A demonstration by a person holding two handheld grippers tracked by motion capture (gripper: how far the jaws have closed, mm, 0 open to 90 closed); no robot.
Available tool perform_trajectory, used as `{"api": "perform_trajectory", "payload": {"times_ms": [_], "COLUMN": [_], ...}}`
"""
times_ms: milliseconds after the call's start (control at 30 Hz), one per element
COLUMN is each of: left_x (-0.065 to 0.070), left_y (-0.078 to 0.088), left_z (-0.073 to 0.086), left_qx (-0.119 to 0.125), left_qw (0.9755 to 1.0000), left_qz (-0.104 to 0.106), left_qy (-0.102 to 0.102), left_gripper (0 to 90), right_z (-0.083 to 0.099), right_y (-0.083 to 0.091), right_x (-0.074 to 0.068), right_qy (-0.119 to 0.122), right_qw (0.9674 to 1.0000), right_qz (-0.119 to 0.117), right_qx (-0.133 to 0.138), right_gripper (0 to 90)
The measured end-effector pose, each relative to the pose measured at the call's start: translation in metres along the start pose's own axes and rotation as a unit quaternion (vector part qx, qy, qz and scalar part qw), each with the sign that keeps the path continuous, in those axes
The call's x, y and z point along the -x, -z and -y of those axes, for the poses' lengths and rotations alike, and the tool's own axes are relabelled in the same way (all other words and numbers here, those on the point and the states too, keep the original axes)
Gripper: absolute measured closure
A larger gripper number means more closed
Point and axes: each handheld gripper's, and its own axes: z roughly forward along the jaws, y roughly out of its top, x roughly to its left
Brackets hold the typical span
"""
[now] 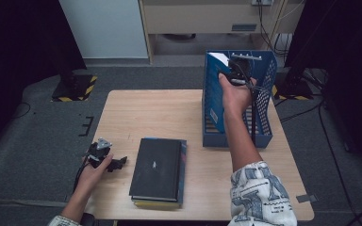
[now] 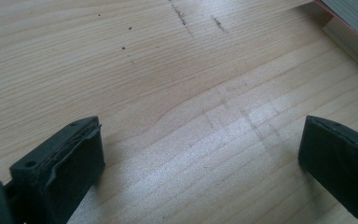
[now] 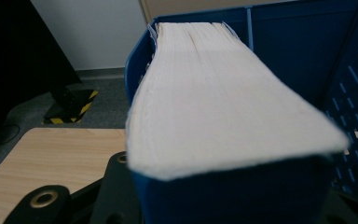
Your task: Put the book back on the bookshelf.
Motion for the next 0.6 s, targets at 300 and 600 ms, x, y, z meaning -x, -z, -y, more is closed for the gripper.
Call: {"api": "perform_trajectory", "payload": {"times_ms": [300,600], "left_x": [0.0,0.001], "left_y": [0.0,-0.001], "left_z": [0.0,0.0], "left_qx": [0.0,0.001], "left_qw": [1.0,1.0], "left_qz": [0.001,0.002], "left_qy": [-0.001,-0.002], "left_gripper": [0.0,0.0], "right_z": [0.007,0.013], "right_y": [-0.006,-0.01], "right_x": [0.002,0.0], "right_qy": [-0.002,-0.002], "right_qw": [1.0,1.0], "right_qz": [0.003,0.002], "right_qx": [-0.007,-0.007], "right_gripper": [60.6,60.6]}}
